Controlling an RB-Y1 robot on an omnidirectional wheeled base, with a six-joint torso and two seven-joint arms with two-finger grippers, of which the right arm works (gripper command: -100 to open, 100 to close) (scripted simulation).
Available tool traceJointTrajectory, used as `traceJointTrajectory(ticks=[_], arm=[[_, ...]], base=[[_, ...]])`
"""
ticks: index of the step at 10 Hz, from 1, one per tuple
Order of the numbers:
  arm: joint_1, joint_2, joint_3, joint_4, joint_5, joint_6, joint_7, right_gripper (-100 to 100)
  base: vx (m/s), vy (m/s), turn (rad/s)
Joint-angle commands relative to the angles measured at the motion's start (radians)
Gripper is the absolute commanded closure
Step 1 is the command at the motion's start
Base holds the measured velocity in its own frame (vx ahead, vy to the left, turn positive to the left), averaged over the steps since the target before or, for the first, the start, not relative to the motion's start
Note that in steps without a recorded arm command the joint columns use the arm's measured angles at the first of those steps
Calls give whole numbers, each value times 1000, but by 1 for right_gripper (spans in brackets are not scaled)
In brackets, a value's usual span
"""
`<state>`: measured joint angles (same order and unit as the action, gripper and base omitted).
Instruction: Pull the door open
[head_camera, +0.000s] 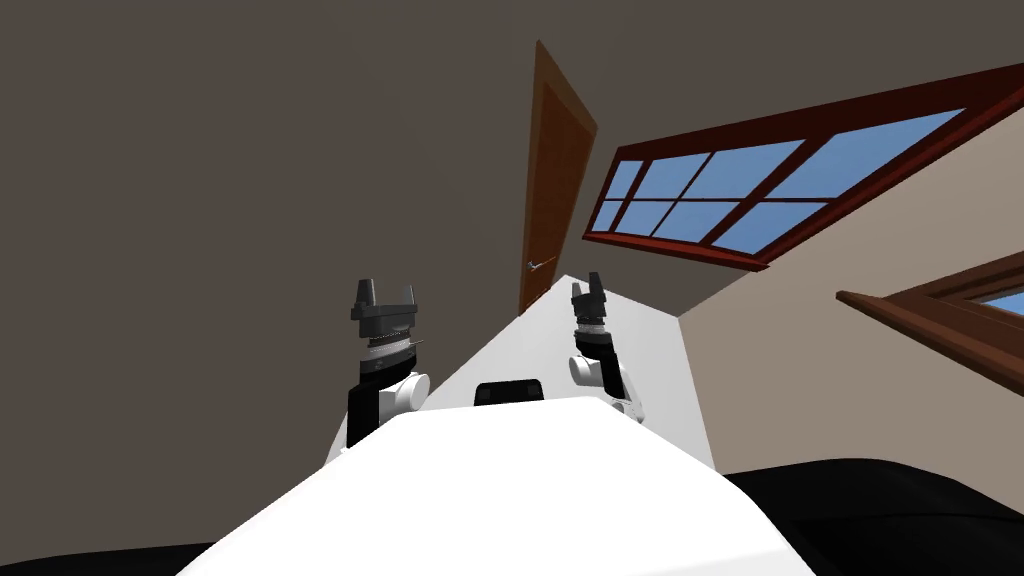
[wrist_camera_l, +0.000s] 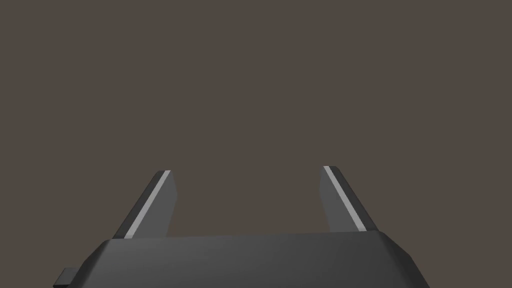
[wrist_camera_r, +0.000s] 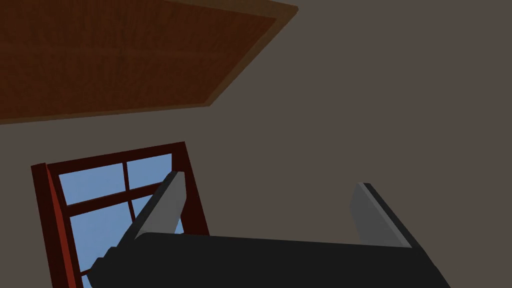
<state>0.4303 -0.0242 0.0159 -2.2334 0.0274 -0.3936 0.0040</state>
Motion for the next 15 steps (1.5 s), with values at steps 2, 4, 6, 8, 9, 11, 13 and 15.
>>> traceJointTrajectory(ticks=[2, 4, 6, 8, 9, 11, 13, 15], arm=[[-19, -19, 7, 61, -19, -17, -4, -100], [-32, -29, 13, 101, -30, -29, -5, -100], [-51, -44, 22, 163, -48, -47, -7, -100], [-65, -54, 29, 210, -61, -61, -9, -100], [-72, -59, 32, 233, -67, -68, -10, -100], [-87, -70, 39, 281, -81, -82, -12, -100], [-103, -80, 46, 333, -95, -97, -13, -100], [-119, -91, 54, 384, -109, -112, -15, -100]], base=[[95, -74, 124], [90, -83, 106], [94, -119, 161], [84, -97, 127], [89, -93, 118], [82, -104, 126], [78, -103, 122], [76, -119, 154]])
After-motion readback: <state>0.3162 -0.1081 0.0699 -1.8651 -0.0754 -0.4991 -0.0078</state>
